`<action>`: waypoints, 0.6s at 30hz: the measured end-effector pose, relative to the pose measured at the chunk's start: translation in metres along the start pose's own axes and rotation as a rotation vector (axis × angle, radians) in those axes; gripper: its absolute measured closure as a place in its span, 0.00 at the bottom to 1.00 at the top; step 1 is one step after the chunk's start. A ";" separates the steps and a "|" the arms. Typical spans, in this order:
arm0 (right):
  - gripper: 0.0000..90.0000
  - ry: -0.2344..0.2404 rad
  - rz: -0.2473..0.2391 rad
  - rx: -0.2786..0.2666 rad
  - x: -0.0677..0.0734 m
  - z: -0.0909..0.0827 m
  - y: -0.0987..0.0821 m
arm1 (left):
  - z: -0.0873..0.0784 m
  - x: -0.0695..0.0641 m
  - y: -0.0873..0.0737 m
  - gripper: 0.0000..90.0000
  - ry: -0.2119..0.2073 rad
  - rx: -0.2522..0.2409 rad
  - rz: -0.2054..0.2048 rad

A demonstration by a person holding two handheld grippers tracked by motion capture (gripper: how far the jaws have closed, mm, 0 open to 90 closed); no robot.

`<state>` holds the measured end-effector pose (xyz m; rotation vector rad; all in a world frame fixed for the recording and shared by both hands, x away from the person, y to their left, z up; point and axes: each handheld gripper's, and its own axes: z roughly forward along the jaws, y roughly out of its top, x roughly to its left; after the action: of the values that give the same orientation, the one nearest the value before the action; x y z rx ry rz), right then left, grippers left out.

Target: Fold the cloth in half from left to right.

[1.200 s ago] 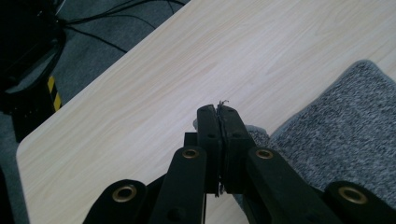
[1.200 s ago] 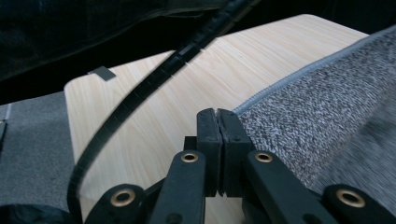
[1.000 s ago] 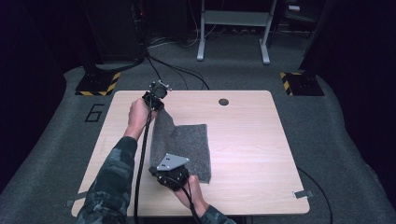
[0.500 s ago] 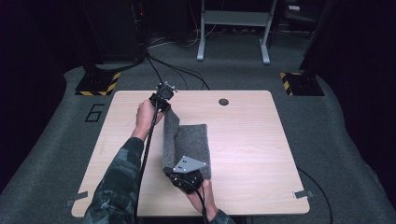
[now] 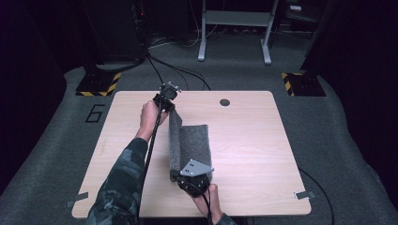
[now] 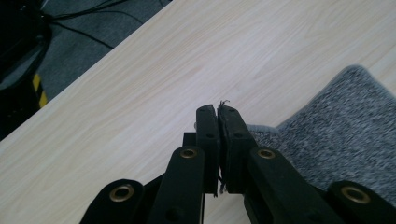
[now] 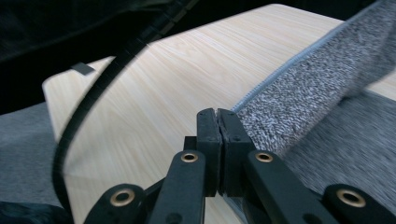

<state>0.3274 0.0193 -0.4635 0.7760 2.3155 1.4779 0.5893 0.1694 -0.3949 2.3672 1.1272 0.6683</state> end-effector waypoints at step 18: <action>0.98 -0.089 0.088 0.065 -0.027 -0.025 -0.040 | 0.030 -0.046 0.025 0.97 -0.059 -0.055 0.000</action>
<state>0.3251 -0.0279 -0.4893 0.9522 2.2997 1.3797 0.5970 0.1131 -0.4153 2.3248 1.0702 0.6179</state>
